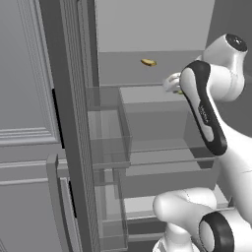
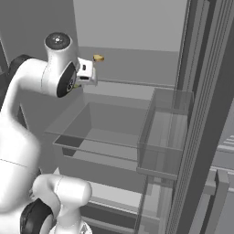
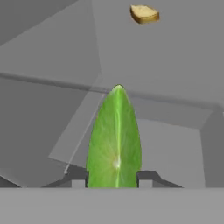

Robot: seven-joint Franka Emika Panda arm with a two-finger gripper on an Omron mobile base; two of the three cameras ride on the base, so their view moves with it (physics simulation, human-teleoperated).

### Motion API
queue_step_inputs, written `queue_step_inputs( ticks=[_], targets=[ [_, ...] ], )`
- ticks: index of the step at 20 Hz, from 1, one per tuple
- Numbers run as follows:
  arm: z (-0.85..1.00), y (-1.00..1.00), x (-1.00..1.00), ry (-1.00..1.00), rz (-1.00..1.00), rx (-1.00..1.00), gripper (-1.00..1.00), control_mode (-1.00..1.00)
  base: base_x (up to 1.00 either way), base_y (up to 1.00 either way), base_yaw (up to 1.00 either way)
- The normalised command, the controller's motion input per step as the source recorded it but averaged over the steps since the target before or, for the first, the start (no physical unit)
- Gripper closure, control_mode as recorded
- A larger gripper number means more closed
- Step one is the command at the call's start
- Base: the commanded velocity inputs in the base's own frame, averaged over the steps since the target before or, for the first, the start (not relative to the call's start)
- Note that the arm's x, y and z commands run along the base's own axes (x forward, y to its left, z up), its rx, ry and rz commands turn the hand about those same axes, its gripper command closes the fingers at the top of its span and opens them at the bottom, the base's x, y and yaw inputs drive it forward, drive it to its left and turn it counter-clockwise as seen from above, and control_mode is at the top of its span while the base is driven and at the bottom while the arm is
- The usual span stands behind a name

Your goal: Grab a lemon wedge from the fridge and one ice cube from the ice bowl, and put them in the glass of lemonade.

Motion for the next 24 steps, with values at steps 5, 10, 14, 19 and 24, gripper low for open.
queue_step_inputs(
  ticks=[5,10,14,19,24],
  targets=[
    [-0.07,0.00,-1.00,0.25,0.06,-0.10,1.00,-1.00,0.00,0.00,0.00],
    [-0.33,0.00,-1.00,0.34,0.02,-0.11,1.00,-1.00,0.00,0.00,0.00],
    [-0.20,0.00,-1.00,0.07,0.00,0.00,1.00,-1.00,0.00,0.00,0.00],
    [-0.02,0.00,-0.99,-0.04,0.00,0.02,1.00,-1.00,0.00,0.00,0.00],
    [-0.03,0.00,-0.33,0.00,0.00,0.00,1.00,-1.00,0.00,0.00,0.00]
  ],
)
